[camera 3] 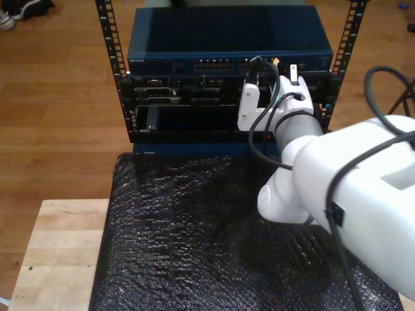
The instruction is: Grab the cable and plug it in
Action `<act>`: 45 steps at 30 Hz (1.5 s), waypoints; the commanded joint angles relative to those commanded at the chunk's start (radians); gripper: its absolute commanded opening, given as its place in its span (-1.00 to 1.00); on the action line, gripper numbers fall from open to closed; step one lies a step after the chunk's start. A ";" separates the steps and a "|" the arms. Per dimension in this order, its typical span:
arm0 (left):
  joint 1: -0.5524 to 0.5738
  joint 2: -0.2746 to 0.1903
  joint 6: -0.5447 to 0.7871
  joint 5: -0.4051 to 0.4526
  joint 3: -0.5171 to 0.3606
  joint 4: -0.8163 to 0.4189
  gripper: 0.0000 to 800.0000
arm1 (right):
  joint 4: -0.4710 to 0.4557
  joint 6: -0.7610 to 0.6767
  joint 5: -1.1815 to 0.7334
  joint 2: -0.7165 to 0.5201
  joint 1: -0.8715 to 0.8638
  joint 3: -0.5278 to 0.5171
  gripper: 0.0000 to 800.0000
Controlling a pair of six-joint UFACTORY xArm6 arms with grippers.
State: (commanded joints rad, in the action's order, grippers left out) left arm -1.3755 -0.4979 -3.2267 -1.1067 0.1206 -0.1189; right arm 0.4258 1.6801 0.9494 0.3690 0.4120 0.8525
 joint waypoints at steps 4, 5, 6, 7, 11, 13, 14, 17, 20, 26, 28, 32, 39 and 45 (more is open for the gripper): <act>0.000 0.000 0.000 0.000 0.000 0.000 1.00 | -0.003 0.002 -0.115 -0.087 -0.014 -0.043 0.09; 0.000 0.000 0.000 0.000 0.000 0.000 1.00 | -0.005 0.002 -0.144 -0.104 -0.023 -0.048 0.09; 0.000 0.000 0.000 0.000 0.002 -0.002 1.00 | -0.006 0.002 -0.172 -0.121 -0.032 -0.052 0.09; 0.000 0.000 0.000 0.000 0.000 0.000 1.00 | -0.008 0.002 -0.206 -0.141 -0.046 -0.058 0.10; 0.000 0.000 0.000 0.000 0.000 0.000 1.00 | -0.012 0.005 -0.361 -0.226 -0.110 -0.069 0.27; 0.000 0.000 0.000 0.000 0.000 0.000 1.00 | -0.025 0.011 -0.450 -0.262 -0.152 -0.069 0.35; 0.000 0.000 0.000 0.000 0.000 0.000 1.00 | -0.035 0.014 -0.489 -0.281 -0.170 -0.069 0.38; 0.000 0.000 0.000 0.000 0.000 0.000 1.00 | -0.072 0.026 -0.598 -0.331 -0.227 -0.069 0.47; 0.000 0.000 0.000 0.000 0.002 0.000 1.00 | -0.120 0.037 -0.692 -0.379 -0.284 -0.071 0.54; 0.000 0.000 0.000 0.000 0.000 0.000 1.00 | -0.184 0.109 -0.941 -0.468 -0.397 -0.081 0.71; 0.000 0.000 0.000 0.000 0.000 0.000 1.00 | -0.184 0.152 -1.014 -0.488 -0.439 -0.081 0.73; 0.000 0.000 0.000 0.000 0.002 0.000 1.00 | -0.181 0.272 -1.158 -0.516 -0.525 -0.081 0.92; 0.000 0.000 0.000 0.000 0.000 0.000 1.00 | -0.172 0.489 -1.453 -0.568 -0.720 -0.075 1.00; 0.000 0.000 0.000 0.000 0.000 0.000 1.00 | -0.173 0.595 -1.700 -0.614 -0.853 -0.071 1.00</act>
State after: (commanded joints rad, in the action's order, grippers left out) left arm -1.3755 -0.4979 -3.2267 -1.1067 0.1206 -0.1189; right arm 0.2524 2.2754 -0.7507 -0.2447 -0.4411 0.7819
